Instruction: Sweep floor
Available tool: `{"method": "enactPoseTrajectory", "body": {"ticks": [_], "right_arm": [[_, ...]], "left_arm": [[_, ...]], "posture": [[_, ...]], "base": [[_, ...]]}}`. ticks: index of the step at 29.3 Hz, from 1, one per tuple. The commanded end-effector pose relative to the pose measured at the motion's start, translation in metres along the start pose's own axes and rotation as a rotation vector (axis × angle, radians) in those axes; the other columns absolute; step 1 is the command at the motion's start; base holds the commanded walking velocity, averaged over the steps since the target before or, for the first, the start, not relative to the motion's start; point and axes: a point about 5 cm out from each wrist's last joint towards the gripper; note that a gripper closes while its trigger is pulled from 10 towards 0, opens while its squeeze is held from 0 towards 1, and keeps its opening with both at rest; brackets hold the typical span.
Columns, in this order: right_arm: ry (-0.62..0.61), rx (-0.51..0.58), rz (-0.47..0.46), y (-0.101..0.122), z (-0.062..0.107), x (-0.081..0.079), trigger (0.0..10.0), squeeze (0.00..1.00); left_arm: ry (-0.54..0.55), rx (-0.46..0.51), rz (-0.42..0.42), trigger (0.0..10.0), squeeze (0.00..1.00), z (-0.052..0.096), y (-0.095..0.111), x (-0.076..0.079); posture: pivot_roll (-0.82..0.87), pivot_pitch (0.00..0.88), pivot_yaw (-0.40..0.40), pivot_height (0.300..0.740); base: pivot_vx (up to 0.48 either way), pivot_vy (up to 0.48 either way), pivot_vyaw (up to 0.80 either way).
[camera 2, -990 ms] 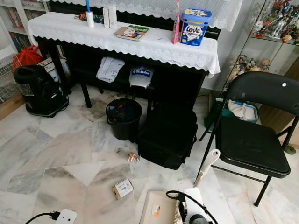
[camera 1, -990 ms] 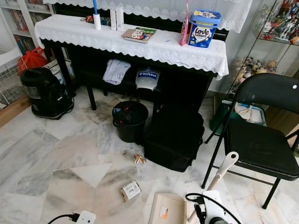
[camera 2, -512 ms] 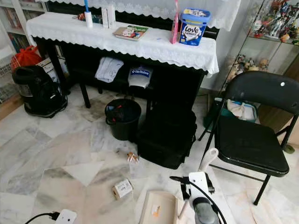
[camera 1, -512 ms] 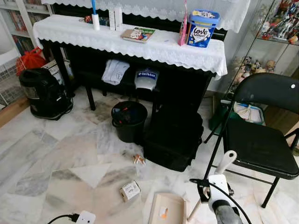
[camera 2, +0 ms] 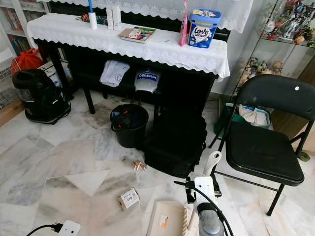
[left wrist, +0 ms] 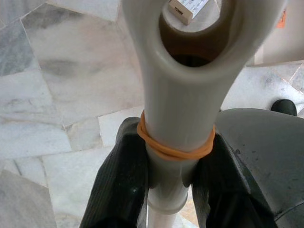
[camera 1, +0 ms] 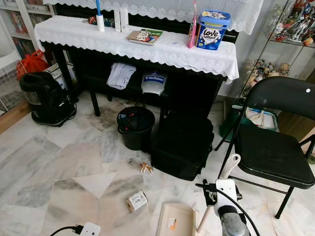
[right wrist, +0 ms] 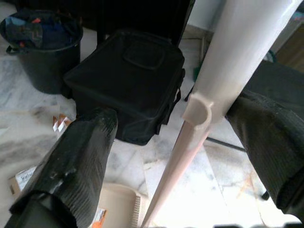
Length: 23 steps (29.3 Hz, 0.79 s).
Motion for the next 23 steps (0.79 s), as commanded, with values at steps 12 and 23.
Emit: {"method": "enactPoseTrajectory", "body": {"ticks": [12,23], "right_arm": [[-0.047,0.014,0.033,0.001,0.000,0.003,10.0,0.00],[-0.145,0.030,0.057,0.004,-0.001,0.016,10.0,0.00]], "left_arm": [[-0.086,-0.024,0.036,10.0,0.00,0.001,-0.007,0.024],[-0.085,-0.017,0.039,10.0,0.00,0.001,-0.004,0.024]], "posture": [[-0.01,0.000,-0.126,0.740],[-0.01,0.000,-0.129,0.740]], "base": [[0.000,0.000,0.00],[0.000,0.000,0.00]]}}
Point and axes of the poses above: a point about 5 cm out from each wrist's last joint towards the gripper, its own z axis pointing back from the gripper into the wrist, its own y axis along the axis of the wrist's last joint, x = y × z, and after that the axes turned 4 degrees about -z, right-handed
